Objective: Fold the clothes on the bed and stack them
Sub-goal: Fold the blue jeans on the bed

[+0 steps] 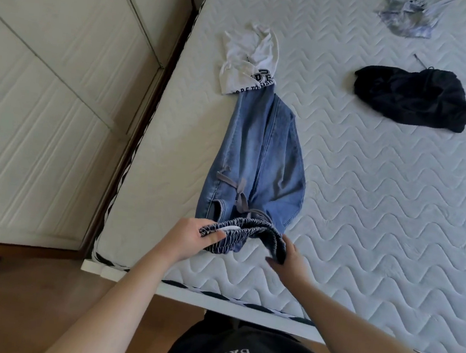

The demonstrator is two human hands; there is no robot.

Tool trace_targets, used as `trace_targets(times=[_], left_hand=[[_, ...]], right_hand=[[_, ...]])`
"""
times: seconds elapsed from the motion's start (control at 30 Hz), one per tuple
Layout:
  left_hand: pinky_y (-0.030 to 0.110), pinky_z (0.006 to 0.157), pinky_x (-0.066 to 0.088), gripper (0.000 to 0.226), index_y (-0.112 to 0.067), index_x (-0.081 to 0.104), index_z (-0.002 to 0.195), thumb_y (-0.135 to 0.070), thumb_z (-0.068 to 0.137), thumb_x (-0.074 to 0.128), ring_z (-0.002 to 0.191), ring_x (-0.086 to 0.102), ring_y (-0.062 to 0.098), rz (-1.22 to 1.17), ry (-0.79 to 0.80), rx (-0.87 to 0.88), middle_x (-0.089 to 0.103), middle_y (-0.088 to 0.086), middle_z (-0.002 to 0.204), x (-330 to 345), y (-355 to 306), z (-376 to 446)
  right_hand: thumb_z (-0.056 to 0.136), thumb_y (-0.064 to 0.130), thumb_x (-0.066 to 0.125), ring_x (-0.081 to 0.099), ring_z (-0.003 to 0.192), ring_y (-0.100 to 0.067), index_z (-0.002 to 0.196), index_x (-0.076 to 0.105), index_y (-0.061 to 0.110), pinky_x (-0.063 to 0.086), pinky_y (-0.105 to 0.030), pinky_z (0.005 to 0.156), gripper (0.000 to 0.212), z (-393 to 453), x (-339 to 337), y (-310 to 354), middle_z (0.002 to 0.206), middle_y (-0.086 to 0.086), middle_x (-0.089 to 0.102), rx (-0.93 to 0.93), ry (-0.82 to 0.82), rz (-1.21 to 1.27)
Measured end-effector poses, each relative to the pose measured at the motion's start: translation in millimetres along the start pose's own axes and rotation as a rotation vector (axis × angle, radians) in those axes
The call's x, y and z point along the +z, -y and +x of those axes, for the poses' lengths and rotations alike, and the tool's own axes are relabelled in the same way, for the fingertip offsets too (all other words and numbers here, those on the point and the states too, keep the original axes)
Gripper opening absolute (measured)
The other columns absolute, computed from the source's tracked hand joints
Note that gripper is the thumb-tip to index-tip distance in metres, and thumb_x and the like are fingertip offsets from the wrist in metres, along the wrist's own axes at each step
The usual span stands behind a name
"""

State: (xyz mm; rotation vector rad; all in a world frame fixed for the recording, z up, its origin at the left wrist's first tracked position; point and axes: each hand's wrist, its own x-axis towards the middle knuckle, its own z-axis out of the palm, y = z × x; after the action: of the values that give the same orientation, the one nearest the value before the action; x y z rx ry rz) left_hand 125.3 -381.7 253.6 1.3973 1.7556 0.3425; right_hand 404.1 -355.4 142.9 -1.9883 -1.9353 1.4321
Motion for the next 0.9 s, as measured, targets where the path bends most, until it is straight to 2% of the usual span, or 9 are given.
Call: trace_targets(times=[0.07,0.1,0.2,0.33,0.5,0.6,0.73,0.83,0.9], left_hand=[[0.023,0.061,0.044,0.031,-0.033,0.070,0.090,-0.062,0.080,0.066,0.067,0.062,0.000,0.044,0.051,0.026,0.070,-0.014,0.077,1,-10,-3],[0.023,0.064,0.047,0.032,-0.034,0.069,0.093,-0.063,0.078,0.066,0.069,0.062,-0.001,0.092,0.075,0.028,0.070,-0.015,0.079,1,-14,-4],[0.030,0.072,0.052,0.038,-0.034,0.065,0.102,-0.065,0.082,0.059,0.080,0.063,0.004,0.292,0.091,0.022,0.070,-0.015,0.089,2,-16,-3],[0.029,0.081,0.047,0.044,-0.025,0.058,0.127,-0.054,0.098,0.043,0.106,0.060,0.016,0.375,0.146,-0.035,0.064,-0.006,0.120,14,2,-5],[0.026,0.092,0.038,0.041,-0.026,0.043,0.143,-0.035,0.103,0.038,0.119,0.049,0.013,0.313,0.303,-0.177,0.046,-0.002,0.139,41,37,-22],[0.027,0.100,0.038,0.040,-0.024,0.047,0.141,-0.018,0.102,0.041,0.125,0.046,0.015,0.316,0.252,-0.175,0.046,-0.001,0.141,57,52,-33],[0.018,0.086,0.041,0.047,-0.025,0.052,0.136,-0.003,0.097,0.039,0.109,0.052,0.010,0.251,0.152,-0.175,0.049,-0.001,0.141,66,69,-45],[0.009,0.061,0.038,0.049,-0.027,0.055,0.133,0.000,0.096,0.037,0.080,0.049,-0.002,0.154,0.132,-0.193,0.047,0.000,0.145,65,86,-54],[0.012,0.050,0.036,0.051,-0.033,0.057,0.127,0.000,0.095,0.036,0.060,0.045,-0.002,0.091,0.122,-0.230,0.048,0.003,0.145,64,97,-63]], right_hand=[[0.088,0.022,0.057,0.062,0.080,-0.025,0.128,0.054,0.027,0.051,-0.034,0.069,0.040,0,-9,2,0.096,-0.001,0.067,0.048,-0.067,-0.021],[0.088,0.020,0.052,0.063,0.078,-0.026,0.117,0.059,0.027,0.053,-0.035,0.067,0.031,0,-15,0,0.088,0.000,0.067,0.057,-0.088,-0.050],[0.087,0.016,0.050,0.064,0.088,-0.028,0.106,0.062,0.024,0.054,-0.037,0.071,0.024,0,-39,-14,0.096,-0.005,0.068,0.021,-0.117,-0.230],[0.094,0.017,0.049,0.059,0.108,-0.026,0.126,0.061,0.027,0.044,-0.030,0.079,0.036,-6,-60,-38,0.117,-0.003,0.066,-0.167,0.043,-0.504],[0.094,0.046,0.056,0.062,0.101,-0.022,0.113,0.060,0.027,0.043,-0.031,0.074,0.027,-31,-65,-62,0.106,0.000,0.067,-0.248,0.203,-0.619],[0.093,0.056,0.054,0.063,0.097,-0.023,0.110,0.061,0.028,0.045,-0.033,0.073,0.033,-48,-54,-61,0.102,0.000,0.067,-0.223,0.170,-0.581],[0.102,0.051,0.032,0.063,0.096,-0.024,0.108,0.059,0.025,0.038,-0.034,0.066,0.038,-67,-35,-51,0.102,-0.001,0.067,-0.180,0.130,-0.534],[0.103,0.038,0.042,0.060,0.104,-0.028,0.115,0.058,0.013,0.039,-0.035,0.075,0.032,-81,-17,-47,0.110,-0.008,0.065,-0.098,0.191,-0.521],[0.098,0.022,0.049,0.057,0.112,-0.028,0.119,0.057,0.012,0.039,-0.032,0.080,0.025,-91,-5,-49,0.118,-0.009,0.062,-0.048,0.237,-0.525]])
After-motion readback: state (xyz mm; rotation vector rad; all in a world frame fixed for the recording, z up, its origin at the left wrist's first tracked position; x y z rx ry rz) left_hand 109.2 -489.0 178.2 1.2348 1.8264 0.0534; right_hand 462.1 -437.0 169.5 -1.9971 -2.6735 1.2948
